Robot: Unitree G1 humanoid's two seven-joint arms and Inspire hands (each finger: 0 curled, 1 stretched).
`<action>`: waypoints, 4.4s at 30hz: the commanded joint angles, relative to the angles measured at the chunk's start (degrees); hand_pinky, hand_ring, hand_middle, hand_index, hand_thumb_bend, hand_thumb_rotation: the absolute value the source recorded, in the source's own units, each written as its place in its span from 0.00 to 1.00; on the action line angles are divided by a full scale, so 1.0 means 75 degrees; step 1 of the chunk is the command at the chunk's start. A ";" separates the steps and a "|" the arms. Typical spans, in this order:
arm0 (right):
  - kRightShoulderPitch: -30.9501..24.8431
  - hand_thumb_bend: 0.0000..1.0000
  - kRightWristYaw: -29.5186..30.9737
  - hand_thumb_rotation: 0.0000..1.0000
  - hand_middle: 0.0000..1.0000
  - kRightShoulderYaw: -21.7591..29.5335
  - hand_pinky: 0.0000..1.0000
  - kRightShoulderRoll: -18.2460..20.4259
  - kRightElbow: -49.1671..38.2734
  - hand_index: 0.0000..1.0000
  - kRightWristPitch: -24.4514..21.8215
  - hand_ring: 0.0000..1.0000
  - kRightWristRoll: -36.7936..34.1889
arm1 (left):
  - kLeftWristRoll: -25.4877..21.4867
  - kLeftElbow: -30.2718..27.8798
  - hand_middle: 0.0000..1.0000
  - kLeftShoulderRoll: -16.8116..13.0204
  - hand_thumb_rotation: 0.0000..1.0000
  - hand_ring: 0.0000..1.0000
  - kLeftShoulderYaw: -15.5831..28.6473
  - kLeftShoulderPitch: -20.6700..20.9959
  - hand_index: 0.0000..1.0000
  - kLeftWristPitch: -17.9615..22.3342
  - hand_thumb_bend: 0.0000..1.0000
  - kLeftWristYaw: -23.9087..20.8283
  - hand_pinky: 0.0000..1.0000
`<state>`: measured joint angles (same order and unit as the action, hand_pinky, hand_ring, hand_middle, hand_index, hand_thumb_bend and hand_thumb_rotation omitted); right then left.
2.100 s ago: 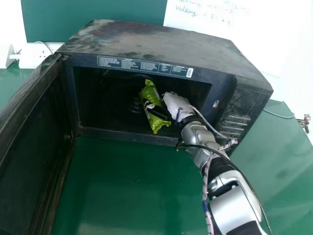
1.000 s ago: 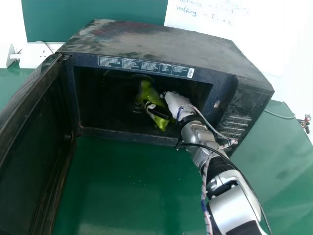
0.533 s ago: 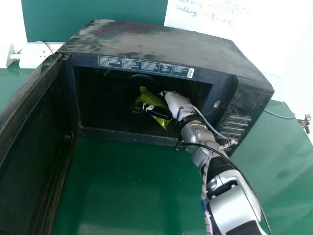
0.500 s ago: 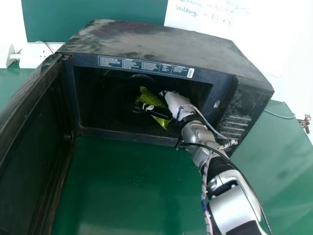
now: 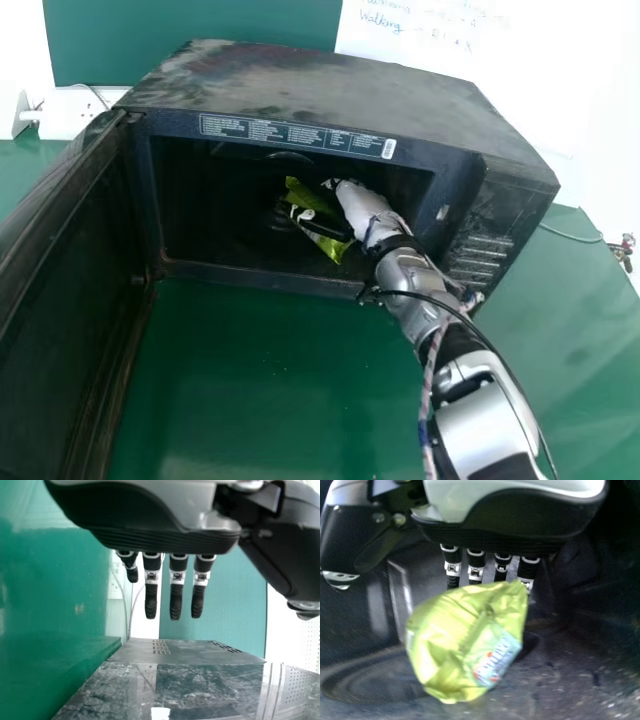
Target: Put biscuit inside oven
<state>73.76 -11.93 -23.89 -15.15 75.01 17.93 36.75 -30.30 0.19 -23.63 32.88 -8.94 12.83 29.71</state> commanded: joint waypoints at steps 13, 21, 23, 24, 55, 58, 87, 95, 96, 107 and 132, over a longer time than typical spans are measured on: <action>-0.1030 0.97 -0.0656 0.52 0.80 0.0128 0.60 -0.0682 -0.0392 0.80 0.1118 0.73 -0.0129 | 0.0040 0.0177 0.82 -0.0029 0.71 0.79 0.0058 0.0041 0.81 0.0104 0.73 0.0070 0.75; -0.1432 0.94 -0.0687 0.52 0.81 0.0133 0.59 -0.0953 -0.0915 0.81 0.1550 0.73 -0.0120 | -0.0028 0.0117 0.83 -0.0012 0.71 0.80 0.0051 0.0044 0.81 0.0081 0.73 0.0164 0.75; -0.1573 0.94 -0.0699 0.52 0.81 0.0157 0.59 -0.1010 -0.1077 0.81 0.1682 0.72 -0.0145 | -0.0010 0.0100 0.83 -0.0002 0.71 0.80 0.0048 0.0045 0.81 0.0079 0.72 0.0140 0.73; -0.1669 0.95 -0.0659 0.52 0.81 0.0207 0.59 -0.1033 -0.1172 0.81 0.1761 0.73 -0.0209 | 0.0007 0.0089 0.83 -0.0002 0.71 0.79 0.0046 0.0041 0.80 0.0077 0.72 0.0124 0.71; -0.5671 0.96 0.0032 0.54 0.81 0.1689 0.59 -0.1738 -0.6822 0.81 0.1986 0.72 -0.0719 | 0.0054 0.0395 0.85 -0.0093 0.69 0.78 0.0079 0.0199 0.79 0.0161 0.72 0.0182 0.75; -0.5521 0.95 -0.0065 0.54 0.82 0.1652 0.59 -0.1646 -0.6606 0.81 0.1975 0.72 -0.0609 | 0.0034 0.0427 0.85 -0.0114 0.71 0.78 0.0080 0.0199 0.81 0.0189 0.73 0.0251 0.76; -0.6277 0.95 -0.0550 0.55 0.82 0.1848 0.58 -0.1336 -0.7323 0.81 0.2444 0.72 -0.0639 | 0.0004 0.0644 0.85 -0.0123 0.75 0.78 0.0080 0.0299 0.82 0.0342 0.79 0.0353 0.83; -0.7284 0.94 0.0405 0.56 0.82 0.2236 0.59 -0.1526 -0.8730 0.81 0.2198 0.72 -0.1200 | 0.0023 0.0599 0.86 -0.0115 0.81 0.75 0.0068 0.0281 0.83 0.0374 0.82 0.0347 0.77; -0.7400 0.94 0.0532 0.56 0.82 0.2284 0.59 -0.1537 -0.8872 0.81 0.2209 0.72 -0.1324 | 0.0032 0.0602 0.85 -0.0117 0.80 0.75 0.0070 0.0278 0.83 0.0370 0.83 0.0335 0.77; -0.8856 0.94 0.2412 0.56 0.82 0.3150 0.59 -0.2094 -1.0777 0.81 0.1780 0.72 -0.3105 | 0.0089 0.0591 0.85 -0.0159 0.76 0.79 0.0070 0.0308 0.82 0.0319 0.82 0.0233 0.83; -1.0941 0.98 0.5626 0.54 0.82 0.5381 0.58 -0.3182 -1.2777 0.80 -0.1221 0.74 -0.7146 | 0.0532 0.1183 0.83 -0.0364 0.85 0.80 -0.0004 0.0531 0.82 0.1159 0.85 0.0612 0.70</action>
<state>-6.80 29.53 15.22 -38.36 -18.84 11.45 -14.48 -27.27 7.95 -25.48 32.90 -4.83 19.39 33.48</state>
